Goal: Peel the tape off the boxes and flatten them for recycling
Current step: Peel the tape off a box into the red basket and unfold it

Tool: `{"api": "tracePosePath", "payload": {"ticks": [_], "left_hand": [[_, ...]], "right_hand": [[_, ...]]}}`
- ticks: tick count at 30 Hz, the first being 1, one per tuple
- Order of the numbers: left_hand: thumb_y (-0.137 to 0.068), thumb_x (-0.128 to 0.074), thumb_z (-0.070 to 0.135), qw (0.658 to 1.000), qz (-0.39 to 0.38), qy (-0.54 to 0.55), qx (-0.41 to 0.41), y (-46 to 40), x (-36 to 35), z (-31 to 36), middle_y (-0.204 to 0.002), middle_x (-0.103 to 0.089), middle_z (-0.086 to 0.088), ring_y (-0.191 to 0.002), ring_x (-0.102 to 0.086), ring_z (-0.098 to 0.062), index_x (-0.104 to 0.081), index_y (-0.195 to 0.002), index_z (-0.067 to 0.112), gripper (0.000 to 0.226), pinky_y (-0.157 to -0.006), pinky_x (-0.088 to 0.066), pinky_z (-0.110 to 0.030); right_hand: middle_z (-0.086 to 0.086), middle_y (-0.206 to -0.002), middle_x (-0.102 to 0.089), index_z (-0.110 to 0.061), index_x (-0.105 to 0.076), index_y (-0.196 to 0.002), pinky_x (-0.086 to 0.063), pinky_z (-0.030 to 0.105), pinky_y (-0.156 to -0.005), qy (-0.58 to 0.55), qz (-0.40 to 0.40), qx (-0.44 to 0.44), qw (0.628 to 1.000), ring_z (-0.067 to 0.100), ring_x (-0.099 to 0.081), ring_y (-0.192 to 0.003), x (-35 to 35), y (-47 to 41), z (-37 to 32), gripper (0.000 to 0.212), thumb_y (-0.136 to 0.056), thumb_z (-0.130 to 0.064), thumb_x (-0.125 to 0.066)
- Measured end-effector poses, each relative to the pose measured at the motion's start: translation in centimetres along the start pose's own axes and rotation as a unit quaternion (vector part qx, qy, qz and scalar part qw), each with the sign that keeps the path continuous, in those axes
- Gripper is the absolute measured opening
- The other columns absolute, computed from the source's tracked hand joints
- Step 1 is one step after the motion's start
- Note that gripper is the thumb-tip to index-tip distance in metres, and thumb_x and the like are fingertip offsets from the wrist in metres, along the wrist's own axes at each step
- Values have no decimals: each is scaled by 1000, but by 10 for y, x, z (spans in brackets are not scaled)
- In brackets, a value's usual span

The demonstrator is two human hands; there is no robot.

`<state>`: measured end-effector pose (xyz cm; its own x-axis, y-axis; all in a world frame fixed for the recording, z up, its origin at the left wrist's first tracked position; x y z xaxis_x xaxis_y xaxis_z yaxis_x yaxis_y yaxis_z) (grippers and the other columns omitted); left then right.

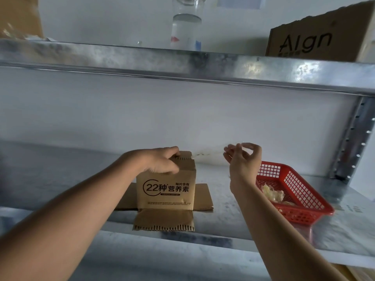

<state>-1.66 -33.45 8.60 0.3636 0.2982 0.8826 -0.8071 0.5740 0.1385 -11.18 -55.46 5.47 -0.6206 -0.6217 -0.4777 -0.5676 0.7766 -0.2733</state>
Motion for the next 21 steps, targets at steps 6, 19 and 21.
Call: {"api": "tracePosePath", "payload": {"ticks": [6,19,21], "left_hand": [[-94,-45,72,995,88,-11,-37,-3,-12,-8,-124,-54,16,-107,-51,-14,-52,-125,45,42,-90,-39,-41],[-74,-27,91,990,85,-37,-111,8,-13,-22,-164,-26,24,-155,-22,-15,-34,-127,85,54,-123,-20,-49],[-79,-29,88,990,82,-31,-112,8,-14,-23,-165,-25,24,-155,-21,-16,-36,-132,81,54,-122,-20,-49]], "right_hand": [[18,-101,-76,-17,-51,-123,-59,30,-78,-149,-162,-71,973,23,-74,-87,-12,5,-12,28,-100,-11,-67],[-23,-73,-66,-32,-84,-87,-44,11,-60,441,-214,137,861,1,-65,-72,-9,20,28,6,-82,-30,-86],[-14,-70,-72,-31,-83,-83,-56,22,-62,434,-218,102,868,5,-69,-66,-12,23,35,6,-85,-25,-84]]}}
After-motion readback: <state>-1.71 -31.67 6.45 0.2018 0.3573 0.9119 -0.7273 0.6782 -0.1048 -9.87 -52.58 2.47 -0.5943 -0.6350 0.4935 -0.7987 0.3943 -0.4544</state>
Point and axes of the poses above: each hand's wrist, its own y-axis away from the middle knuckle, its own x-axis out of the back of the hand, z = x × y, the point moved 1 cm from there along -y, towards the middle knuckle
